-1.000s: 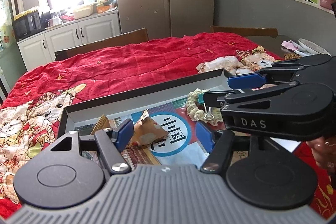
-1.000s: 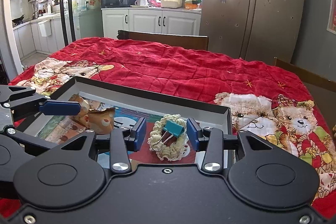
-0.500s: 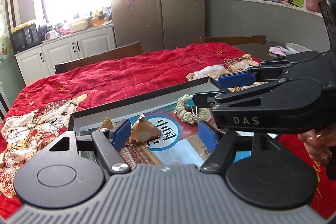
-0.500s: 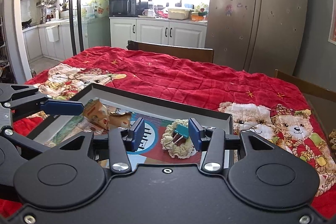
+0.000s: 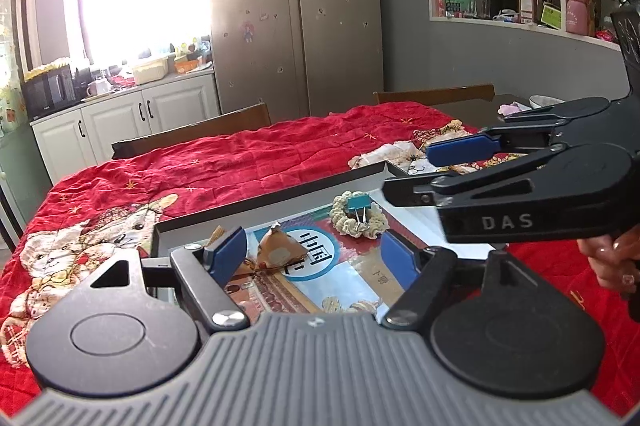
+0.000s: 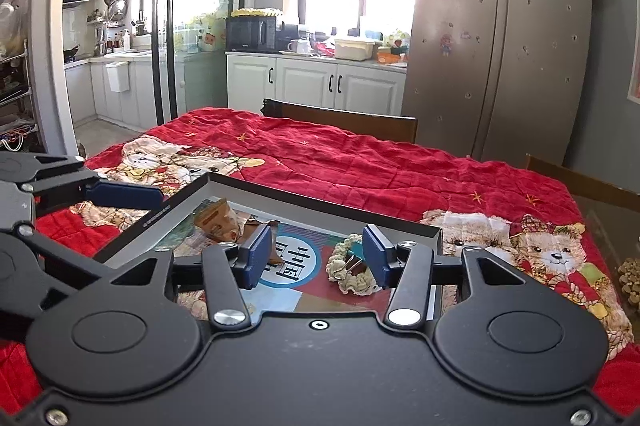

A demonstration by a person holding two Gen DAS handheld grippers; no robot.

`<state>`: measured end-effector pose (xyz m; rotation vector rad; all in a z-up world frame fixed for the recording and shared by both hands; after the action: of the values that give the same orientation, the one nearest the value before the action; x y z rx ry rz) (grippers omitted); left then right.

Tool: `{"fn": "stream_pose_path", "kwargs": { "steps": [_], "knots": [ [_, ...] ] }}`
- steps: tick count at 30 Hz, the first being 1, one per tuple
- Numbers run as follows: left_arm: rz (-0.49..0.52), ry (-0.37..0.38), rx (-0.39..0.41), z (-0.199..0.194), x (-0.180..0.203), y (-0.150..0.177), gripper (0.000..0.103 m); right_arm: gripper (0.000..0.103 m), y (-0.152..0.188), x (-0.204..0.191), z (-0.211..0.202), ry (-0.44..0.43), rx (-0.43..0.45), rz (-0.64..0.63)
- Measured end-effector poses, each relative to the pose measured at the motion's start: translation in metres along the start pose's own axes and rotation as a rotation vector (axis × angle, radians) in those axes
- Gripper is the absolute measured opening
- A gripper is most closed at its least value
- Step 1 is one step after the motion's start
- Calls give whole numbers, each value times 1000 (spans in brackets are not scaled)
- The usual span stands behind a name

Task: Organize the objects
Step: 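Withdraw both tools from the box back toward the remaining items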

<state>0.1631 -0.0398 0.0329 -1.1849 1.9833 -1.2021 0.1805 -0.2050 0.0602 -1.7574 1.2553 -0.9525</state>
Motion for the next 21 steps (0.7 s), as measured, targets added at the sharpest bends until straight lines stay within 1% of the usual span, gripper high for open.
{"fn": "stream_pose_path", "kwargs": {
  "steps": [8,18,21],
  "knots": [
    [3,-28,16,-27,-6,12,84,49,11,0,-22,-14,0,-10],
    [-49,-75,8,-53,-28,32,84,49,30,4,-42,-10,-10,-11],
    [-67,-79,-3,-56,-32,40,84,49,37,4,-48,-10,-15,-10]
  ]
}}
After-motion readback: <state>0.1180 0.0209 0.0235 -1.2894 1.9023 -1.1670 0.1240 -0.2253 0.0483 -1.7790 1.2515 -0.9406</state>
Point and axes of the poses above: each gripper's, at about its wrist camera, not at the fingertips, and z roughly the way its jaws point, x to its right, y to its underside, the point moved 4 cm from there along z, roughly the way its jaws point, and after that the axes turned 10 degrees about y, right-handed, at the moved point
